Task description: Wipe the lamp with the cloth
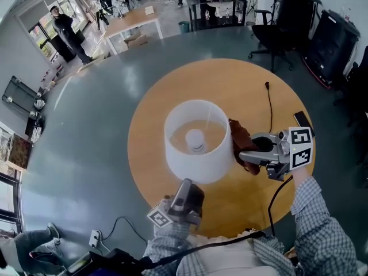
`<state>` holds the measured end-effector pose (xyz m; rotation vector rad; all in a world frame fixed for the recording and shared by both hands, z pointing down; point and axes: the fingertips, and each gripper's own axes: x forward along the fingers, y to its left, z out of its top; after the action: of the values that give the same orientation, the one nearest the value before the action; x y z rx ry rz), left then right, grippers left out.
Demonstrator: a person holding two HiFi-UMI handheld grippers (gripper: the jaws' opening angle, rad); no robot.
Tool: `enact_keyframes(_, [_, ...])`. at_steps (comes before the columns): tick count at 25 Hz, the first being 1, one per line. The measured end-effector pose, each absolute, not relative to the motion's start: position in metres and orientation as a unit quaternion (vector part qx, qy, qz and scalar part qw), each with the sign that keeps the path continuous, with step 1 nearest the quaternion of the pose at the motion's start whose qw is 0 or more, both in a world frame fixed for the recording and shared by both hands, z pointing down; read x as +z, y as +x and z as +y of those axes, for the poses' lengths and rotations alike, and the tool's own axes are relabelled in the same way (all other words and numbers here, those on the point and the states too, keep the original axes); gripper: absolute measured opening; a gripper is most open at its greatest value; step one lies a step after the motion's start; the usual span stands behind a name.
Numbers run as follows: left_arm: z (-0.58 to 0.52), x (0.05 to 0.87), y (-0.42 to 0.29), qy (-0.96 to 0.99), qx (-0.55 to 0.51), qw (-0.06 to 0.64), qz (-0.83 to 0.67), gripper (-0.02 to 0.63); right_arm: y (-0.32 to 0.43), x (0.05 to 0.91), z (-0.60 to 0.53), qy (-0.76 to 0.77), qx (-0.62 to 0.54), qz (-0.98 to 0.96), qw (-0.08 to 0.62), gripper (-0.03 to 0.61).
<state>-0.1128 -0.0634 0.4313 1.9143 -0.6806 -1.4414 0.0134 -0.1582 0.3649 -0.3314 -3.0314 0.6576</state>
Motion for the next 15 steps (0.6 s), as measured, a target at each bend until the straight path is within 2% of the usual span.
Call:
enact_keyframes(5, [-0.066,0.427,-0.128,0.722,-0.561,0.311,-0.261,0.083,0.007,0.368,-0.122,-0.150,0.193,-0.969,0.038,0.074])
enact_keyframes(11, [-0.068,0.426,-0.117,0.724,-0.561,0.319,-0.244,0.080,0.027,0.320,-0.162,-0.119,0.175,-0.977,-0.035,0.072])
enact_keyframes(15, [-0.059,0.430,-0.124,0.725,-0.561,0.325,-0.234,0.078,0.002,0.284,-0.198,-0.106,0.131,-0.986,-0.018,0.072])
